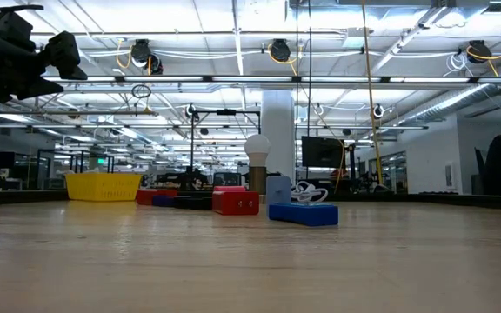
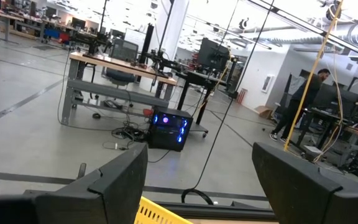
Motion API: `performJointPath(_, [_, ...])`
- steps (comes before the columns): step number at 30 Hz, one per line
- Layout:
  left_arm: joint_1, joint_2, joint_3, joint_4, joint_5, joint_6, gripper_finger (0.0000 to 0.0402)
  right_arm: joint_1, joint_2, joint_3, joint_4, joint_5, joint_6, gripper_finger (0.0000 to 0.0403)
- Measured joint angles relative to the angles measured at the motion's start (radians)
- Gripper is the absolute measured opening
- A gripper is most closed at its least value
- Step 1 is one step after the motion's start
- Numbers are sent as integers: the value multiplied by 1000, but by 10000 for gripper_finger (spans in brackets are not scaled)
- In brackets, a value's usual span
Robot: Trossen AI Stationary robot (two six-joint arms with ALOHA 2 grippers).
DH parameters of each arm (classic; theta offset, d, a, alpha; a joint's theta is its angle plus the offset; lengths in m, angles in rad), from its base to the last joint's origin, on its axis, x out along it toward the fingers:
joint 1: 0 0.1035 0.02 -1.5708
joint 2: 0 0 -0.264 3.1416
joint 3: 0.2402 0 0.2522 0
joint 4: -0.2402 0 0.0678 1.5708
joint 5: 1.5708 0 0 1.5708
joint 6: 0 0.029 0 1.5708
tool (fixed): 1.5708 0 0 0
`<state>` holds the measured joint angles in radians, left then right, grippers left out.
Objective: Pick & Place Office items
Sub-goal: Put the light green charger adapter into the green bin
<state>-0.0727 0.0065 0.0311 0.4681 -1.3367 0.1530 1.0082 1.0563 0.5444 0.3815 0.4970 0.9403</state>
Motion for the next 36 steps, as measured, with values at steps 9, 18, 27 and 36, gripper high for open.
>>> performJointPath(9, [0,0,0,0,0,0,294,16,125,204,-356,-71,407,130])
performJointPath(18, [0,0,0,0,0,0,294,16,173,209,-442,-372,874,130])
performJointPath(27, [0,0,0,0,0,0,294,14,160,210,-618,-664,1236,130])
performJointPath(36, [0,0,0,0,0,0,294,-32,159,210,-752,-816,1266,130])
